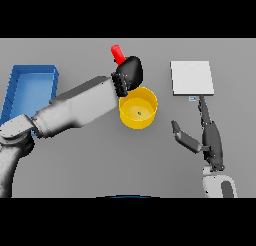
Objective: Pick up the red beaker and tilt it to pour out 1 green nut into yellow bowl. Pick up the yellow bowl and place it on the metallic measuring scale.
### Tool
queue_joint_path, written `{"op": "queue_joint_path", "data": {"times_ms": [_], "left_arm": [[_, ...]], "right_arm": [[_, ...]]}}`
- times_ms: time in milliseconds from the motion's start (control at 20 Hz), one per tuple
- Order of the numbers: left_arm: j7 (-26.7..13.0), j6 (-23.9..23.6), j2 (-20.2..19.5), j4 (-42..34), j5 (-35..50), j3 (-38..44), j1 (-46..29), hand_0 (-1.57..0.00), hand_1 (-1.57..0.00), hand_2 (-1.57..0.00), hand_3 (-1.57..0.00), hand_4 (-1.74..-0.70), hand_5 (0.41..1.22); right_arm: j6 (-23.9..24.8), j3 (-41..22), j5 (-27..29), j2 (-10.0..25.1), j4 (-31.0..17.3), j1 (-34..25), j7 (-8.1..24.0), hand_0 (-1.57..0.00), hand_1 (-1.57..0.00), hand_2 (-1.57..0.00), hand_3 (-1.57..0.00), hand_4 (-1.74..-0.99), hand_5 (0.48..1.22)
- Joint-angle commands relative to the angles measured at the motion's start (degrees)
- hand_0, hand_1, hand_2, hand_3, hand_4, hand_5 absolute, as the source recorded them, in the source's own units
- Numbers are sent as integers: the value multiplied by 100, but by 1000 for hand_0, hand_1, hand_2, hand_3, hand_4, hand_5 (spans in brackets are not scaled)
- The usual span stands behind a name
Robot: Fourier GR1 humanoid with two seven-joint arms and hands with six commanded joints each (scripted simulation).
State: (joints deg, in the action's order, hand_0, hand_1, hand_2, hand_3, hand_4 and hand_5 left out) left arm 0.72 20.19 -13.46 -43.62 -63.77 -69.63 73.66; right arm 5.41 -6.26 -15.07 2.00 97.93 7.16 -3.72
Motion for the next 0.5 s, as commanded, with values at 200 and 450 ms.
{"op": "queue_joint_path", "data": {"times_ms": [200, 450], "left_arm": [[293, -215, 13, 175, -176, -462, 290, -1571, -1571, -1571, -1570, -1734, 1221], [477, -343, -174, 315, 0, -390, 889, -1571, -1571, -1571, -1571, -1729, 1221]], "right_arm": [[-2, 6, 5, 12, -16, 120, -153, 1, 1, 1, 1, -1209, 593], [87, -1, -91, 5, -42, 13, -198, 1, 1, 1, 1, -1209, 592]]}}
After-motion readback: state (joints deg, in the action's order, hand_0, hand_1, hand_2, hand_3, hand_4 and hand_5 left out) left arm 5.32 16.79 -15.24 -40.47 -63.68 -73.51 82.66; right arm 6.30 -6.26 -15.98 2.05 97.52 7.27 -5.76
